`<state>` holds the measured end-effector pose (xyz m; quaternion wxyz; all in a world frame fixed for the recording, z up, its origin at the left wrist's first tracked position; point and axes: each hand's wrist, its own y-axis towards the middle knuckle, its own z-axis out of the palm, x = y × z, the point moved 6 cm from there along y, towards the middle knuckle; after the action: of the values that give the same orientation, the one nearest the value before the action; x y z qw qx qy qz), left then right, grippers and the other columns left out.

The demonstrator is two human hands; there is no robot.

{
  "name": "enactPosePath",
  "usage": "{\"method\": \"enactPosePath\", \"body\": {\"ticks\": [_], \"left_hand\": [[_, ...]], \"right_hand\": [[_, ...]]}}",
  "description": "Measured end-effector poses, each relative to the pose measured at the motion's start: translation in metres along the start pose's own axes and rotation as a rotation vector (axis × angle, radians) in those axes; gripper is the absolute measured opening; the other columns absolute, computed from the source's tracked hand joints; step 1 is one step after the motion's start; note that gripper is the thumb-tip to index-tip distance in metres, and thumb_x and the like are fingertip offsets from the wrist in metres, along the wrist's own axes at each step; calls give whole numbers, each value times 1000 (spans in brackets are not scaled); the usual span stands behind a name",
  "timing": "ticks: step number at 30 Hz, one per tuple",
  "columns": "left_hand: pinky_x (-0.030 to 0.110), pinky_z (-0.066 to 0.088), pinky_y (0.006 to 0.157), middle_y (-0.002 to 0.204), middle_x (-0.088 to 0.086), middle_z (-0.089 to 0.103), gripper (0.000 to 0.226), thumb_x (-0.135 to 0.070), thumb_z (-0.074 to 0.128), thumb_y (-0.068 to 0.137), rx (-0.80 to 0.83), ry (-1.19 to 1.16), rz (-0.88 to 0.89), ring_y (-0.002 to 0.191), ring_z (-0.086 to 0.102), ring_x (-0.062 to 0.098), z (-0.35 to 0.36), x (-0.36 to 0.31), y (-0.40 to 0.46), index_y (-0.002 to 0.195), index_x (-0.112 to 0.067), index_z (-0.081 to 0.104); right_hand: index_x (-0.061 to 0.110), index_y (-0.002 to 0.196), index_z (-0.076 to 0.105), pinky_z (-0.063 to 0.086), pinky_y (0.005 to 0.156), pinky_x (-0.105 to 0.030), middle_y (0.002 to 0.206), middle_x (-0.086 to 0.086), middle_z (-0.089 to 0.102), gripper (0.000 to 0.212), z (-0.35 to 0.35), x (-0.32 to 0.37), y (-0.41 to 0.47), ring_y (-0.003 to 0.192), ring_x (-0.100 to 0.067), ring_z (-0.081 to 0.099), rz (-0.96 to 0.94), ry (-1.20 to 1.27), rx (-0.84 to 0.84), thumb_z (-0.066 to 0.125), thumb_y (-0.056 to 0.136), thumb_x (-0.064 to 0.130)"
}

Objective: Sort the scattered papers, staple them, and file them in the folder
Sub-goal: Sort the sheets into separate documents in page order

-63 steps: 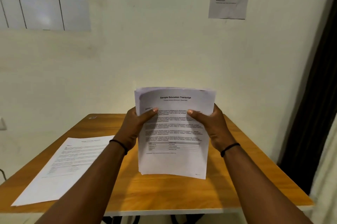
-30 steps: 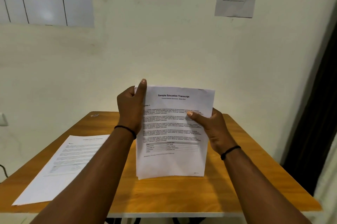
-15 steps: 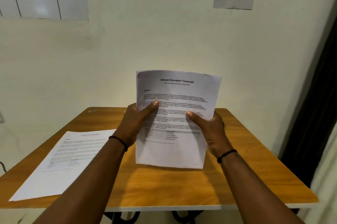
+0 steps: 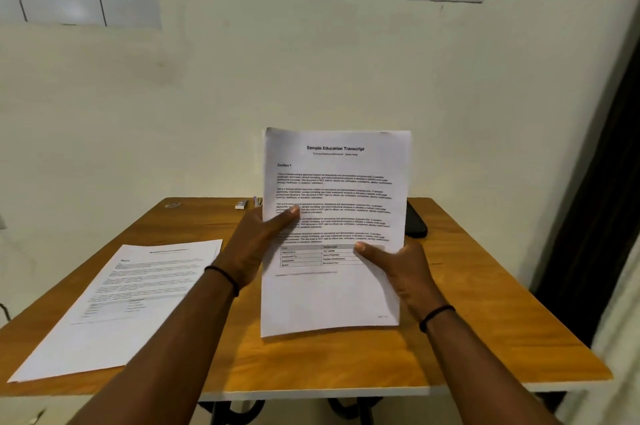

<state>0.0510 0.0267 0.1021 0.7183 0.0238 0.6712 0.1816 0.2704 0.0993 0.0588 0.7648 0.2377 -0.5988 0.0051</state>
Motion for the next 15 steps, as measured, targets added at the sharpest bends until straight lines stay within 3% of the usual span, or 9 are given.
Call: {"method": "enactPosePath", "body": {"ticks": [4,9,13,15], "left_hand": [[39,59,85,112,12,74,36,-21,63,90,2,-54,31,100,72,29,10,-7,3,122,-5,63],[37,60,83,106,5,76,33,-32,60,90,-41,3,-46,100,72,29,9,38,-17,115,-11,66],[39,61,80,111,11,74,29,-21,58,96,-26,-89,-67,102,71,32,5,35,-14,118,-4,65],[41,61,82,116,16,72,35,-21,59,95,-72,-147,-65,104,70,34,-7,19,-5,123,0,63]], "right_hand": [[11,118,67,58,85,-34,113,-2,74,46,-3,2,2,104,-21,71,-56,-7,-20,80,75,6],[12,116,69,57,90,-41,111,-2,74,44,-6,-27,-11,104,-22,70,28,-47,-15,82,74,10],[11,116,69,58,80,-29,111,-2,75,41,-12,-14,-8,102,-21,71,92,-51,110,78,78,1],[13,121,66,58,84,-31,115,-3,73,46,-18,-3,-5,105,-20,70,128,-93,198,79,78,3]]}}
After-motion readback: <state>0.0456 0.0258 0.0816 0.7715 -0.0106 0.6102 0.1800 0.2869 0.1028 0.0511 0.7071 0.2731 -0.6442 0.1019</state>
